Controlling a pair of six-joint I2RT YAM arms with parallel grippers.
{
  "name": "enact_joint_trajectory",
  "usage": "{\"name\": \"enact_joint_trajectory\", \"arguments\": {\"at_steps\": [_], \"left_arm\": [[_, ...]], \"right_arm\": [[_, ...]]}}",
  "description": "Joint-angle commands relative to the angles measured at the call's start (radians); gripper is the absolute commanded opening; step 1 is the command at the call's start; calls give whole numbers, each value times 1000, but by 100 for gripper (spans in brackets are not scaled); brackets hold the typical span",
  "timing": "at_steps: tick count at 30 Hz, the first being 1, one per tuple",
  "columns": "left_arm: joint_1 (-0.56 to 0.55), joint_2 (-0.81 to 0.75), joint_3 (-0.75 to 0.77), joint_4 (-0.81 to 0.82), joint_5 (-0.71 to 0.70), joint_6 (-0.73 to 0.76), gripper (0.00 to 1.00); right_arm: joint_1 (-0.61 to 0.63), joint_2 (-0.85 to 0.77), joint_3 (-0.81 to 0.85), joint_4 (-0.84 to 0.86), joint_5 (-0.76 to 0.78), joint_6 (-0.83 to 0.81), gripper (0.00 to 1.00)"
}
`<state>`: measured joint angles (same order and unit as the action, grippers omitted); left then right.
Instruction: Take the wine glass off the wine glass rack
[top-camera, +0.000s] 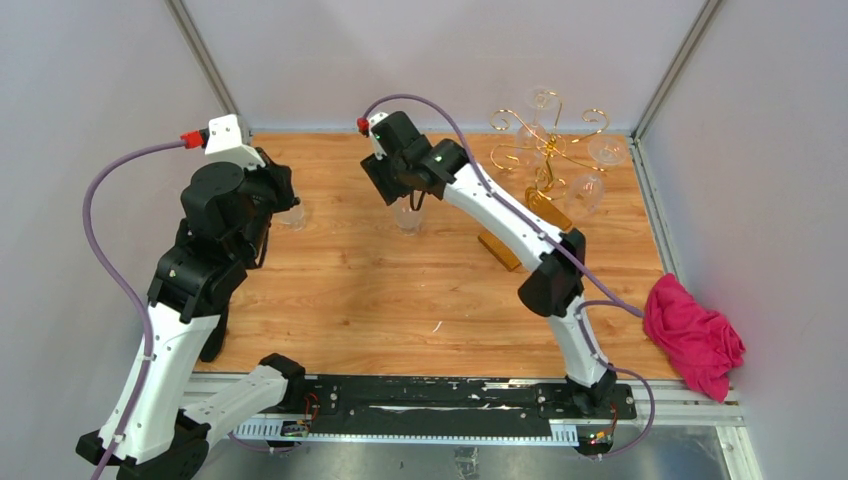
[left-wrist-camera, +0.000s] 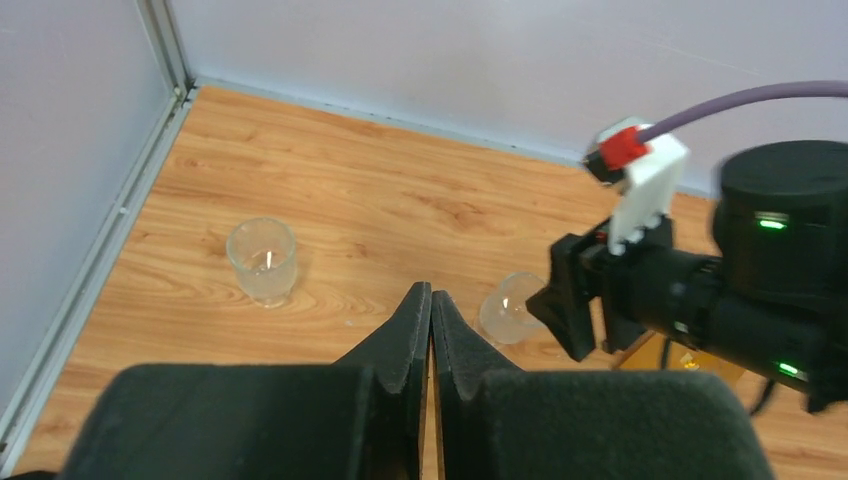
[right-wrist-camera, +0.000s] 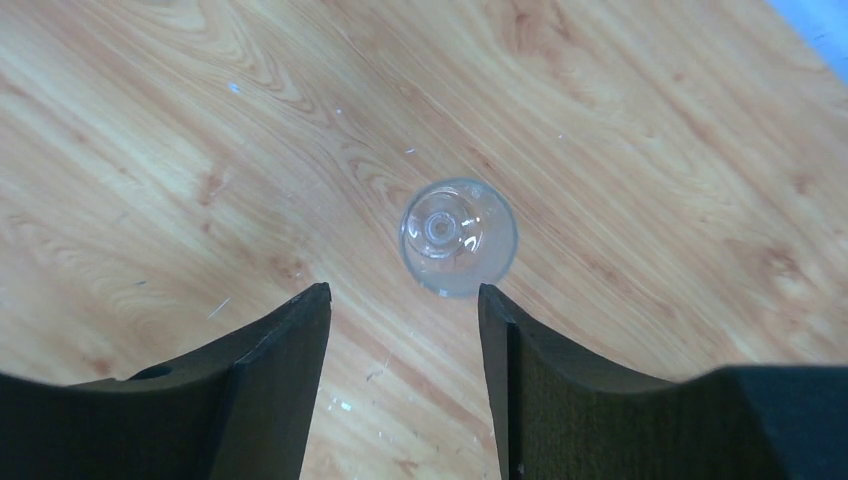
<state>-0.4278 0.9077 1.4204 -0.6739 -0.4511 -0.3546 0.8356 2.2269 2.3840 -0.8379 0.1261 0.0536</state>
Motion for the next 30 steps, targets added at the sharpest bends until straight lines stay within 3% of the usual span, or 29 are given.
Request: {"name": "enact_joint_trajectory", "arguments": {"at_steps": [1, 7, 13, 17, 20, 23, 30], "left_arm": [[3, -3, -11, 50, 32, -17, 9], [3, 48, -8, 104, 151, -22, 15], [2, 129, -9, 231, 356, -37, 19], [-30, 204, -3, 336, 551, -66, 21], [-89, 238, -4, 359, 534, -55, 21], [-107, 257, -17, 374, 535, -62, 21], [-108, 253, -18, 381, 520, -70, 22]], "right_arm": [[40, -205, -72, 14, 56, -14, 60], [43, -601, -337, 237, 142, -20, 54], [29, -807, -382, 243, 331, -95, 59], [-86, -966, -475, 235, 387, -36, 58], [-271, -1096, -585, 234, 317, 51, 56], [-480, -1194, -676, 227, 154, 120, 56], [-873, -1191, -755, 168, -272, 325, 54]]}}
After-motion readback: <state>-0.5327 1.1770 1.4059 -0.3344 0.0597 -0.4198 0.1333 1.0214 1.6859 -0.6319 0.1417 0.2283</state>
